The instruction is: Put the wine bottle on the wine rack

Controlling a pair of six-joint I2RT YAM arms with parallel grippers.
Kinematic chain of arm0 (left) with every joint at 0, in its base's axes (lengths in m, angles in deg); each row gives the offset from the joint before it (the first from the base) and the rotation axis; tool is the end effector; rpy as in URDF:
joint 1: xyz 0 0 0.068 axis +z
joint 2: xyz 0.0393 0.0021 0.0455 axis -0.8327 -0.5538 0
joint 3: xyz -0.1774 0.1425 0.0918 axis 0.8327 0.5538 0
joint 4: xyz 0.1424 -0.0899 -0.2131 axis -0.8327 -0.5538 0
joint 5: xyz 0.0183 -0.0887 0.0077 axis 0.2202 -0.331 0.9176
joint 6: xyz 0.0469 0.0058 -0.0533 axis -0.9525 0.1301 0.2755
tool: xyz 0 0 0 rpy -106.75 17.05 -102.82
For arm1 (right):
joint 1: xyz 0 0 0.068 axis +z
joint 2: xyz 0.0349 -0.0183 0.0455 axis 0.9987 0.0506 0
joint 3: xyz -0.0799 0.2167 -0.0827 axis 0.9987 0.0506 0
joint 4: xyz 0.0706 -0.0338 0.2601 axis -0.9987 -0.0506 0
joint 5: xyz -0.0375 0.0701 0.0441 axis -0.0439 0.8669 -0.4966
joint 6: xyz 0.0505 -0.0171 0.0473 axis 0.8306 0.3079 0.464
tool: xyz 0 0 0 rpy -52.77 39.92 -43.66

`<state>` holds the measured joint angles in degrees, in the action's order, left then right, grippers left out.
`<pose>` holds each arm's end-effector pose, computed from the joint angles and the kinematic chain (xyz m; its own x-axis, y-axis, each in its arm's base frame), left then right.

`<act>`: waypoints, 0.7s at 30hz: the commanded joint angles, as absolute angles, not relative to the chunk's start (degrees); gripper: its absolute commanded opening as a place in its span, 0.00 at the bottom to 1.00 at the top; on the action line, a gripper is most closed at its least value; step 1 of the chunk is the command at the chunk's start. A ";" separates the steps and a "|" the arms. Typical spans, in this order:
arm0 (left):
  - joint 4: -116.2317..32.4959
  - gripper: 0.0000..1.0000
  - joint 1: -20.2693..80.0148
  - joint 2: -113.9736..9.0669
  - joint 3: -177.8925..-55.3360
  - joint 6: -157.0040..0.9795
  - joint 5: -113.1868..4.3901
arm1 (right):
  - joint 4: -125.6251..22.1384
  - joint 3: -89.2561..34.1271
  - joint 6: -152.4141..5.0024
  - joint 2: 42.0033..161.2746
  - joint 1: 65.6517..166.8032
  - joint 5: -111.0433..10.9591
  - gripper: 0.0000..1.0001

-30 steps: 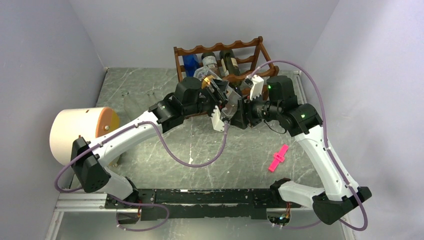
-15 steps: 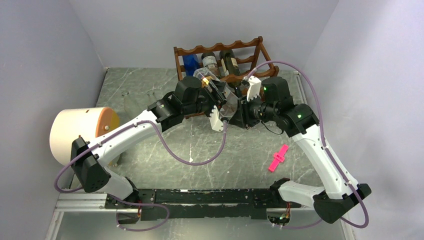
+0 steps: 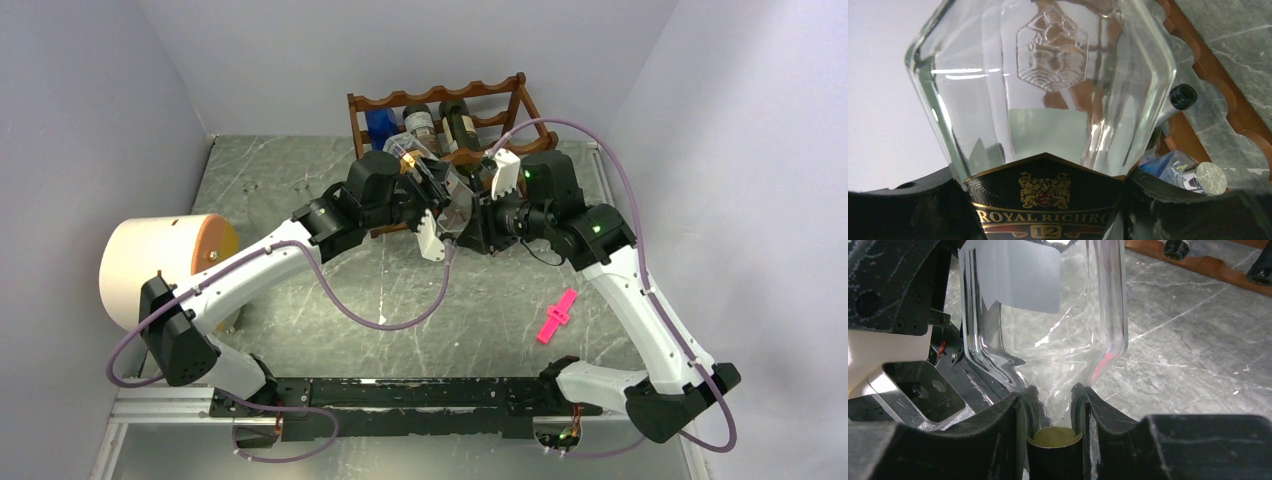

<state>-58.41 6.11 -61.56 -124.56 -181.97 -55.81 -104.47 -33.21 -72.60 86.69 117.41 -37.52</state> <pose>0.2365 -0.2999 0.3456 0.8675 0.4972 -0.0149 0.1705 -0.2691 0.9479 0.2120 0.1474 0.3739 -0.6260 -0.2161 -0.7493 -0.6275 0.7101 0.3194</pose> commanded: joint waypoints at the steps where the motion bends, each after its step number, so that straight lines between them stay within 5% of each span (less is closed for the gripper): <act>1: -46.93 0.07 5.57 -57.07 -127.63 -180.57 -60.80 | -102.31 -34.10 -72.66 88.90 117.85 -37.34 0.43; 10: -43.93 0.07 5.57 -56.75 -126.24 -181.43 -60.85 | -102.85 -33.58 -73.55 89.61 117.95 -36.19 0.47; 12: -43.50 0.07 5.57 -56.57 -126.18 -180.95 -61.20 | -103.19 -33.62 -73.70 89.88 117.99 -36.14 0.35; 14: -43.88 0.07 5.57 -56.52 -126.68 -179.92 -61.43 | -103.03 -33.75 -73.52 89.79 117.95 -37.35 0.04; 15: -43.87 0.11 5.57 -56.51 -126.86 -179.05 -61.44 | -102.89 -33.76 -73.32 89.59 117.97 -38.29 0.00; 21: -39.50 0.69 5.57 -55.59 -123.90 -174.32 -60.19 | -100.64 -34.98 -72.05 87.19 117.95 -42.10 0.00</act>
<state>-57.47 6.75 -61.47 -123.43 -181.60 -56.03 -104.88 -33.58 -73.25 88.24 117.67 -37.63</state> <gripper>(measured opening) 0.693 0.366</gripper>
